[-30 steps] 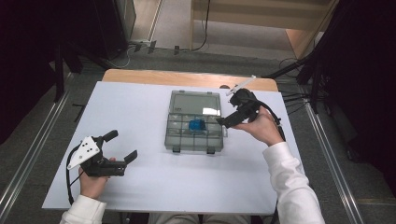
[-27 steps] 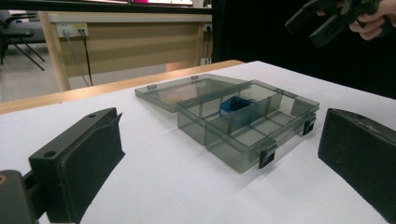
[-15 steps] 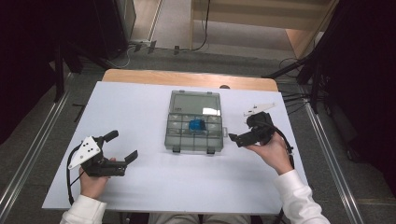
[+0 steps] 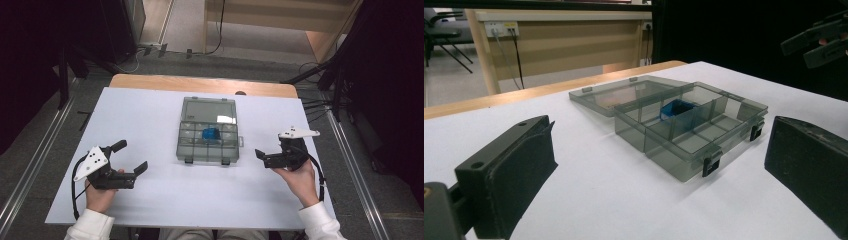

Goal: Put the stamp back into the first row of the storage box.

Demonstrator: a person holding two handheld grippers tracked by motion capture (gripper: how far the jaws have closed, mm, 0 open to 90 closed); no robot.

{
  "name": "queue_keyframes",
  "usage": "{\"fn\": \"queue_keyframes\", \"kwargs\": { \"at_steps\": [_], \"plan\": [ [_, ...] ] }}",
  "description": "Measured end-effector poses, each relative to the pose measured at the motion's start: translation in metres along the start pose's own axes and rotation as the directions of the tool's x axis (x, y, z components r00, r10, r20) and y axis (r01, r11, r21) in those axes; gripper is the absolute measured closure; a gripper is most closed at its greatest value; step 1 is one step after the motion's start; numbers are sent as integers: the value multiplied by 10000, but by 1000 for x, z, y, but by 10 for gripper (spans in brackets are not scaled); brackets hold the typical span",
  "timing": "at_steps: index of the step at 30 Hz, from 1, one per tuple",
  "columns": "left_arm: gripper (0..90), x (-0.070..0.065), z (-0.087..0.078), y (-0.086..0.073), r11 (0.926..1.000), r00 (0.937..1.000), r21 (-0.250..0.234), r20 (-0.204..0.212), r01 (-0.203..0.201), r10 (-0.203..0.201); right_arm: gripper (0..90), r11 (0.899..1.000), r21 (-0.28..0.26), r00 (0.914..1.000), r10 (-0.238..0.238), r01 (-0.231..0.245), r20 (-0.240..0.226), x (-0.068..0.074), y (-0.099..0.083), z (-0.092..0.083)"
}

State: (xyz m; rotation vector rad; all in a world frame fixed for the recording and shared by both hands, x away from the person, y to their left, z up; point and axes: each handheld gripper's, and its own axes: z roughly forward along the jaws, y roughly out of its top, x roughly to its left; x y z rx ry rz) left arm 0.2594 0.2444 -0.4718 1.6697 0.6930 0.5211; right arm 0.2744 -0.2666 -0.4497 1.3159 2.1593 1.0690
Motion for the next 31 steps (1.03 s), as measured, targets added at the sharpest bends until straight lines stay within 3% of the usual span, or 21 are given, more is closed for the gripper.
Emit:
{"fn": "queue_keyframes", "kwargs": {
  "at_steps": [6,11,13,16,20,23,26,28,31],
  "plan": [
    [0,0,0,0,10000,10000,38,-15,-19,19,0,9967,-718,9988,389,-366,303,-2,-25,-7],
    [0,-1,0,0,10000,10000,79,-27,-22,22,0,9827,-1724,9961,761,-673,454,-2,-47,-13],
    [0,0,0,0,10000,10000,84,-35,-18,19,0,9770,-2043,9961,728,-610,505,-2,-54,-15],
    [0,0,0,0,10000,10000,85,-31,-23,24,0,9677,-2517,9955,355,-124,876,0,-64,-18],
    [0,0,0,0,10000,10000,83,-14,-8,9,0,9542,-2990,9965,352,-108,764,1,-74,-22],
    [0,-1,0,0,10000,10000,54,23,4,-4,0,9488,-3158,9962,290,-15,823,5,-83,-22],
    [0,-1,-1,0,10000,10000,-4,68,14,-14,0,9557,-2942,9962,122,137,860,8,-87,-18],
    [0,-1,-1,1,10000,10000,-13,69,2,-2,0,9538,-3000,9965,79,176,837,10,-87,-17],
    [0,0,-1,1,10000,10000,-46,63,56,-56,0,9510,-3091,9975,266,-49,659,12,-86,-16]
  ]
}}
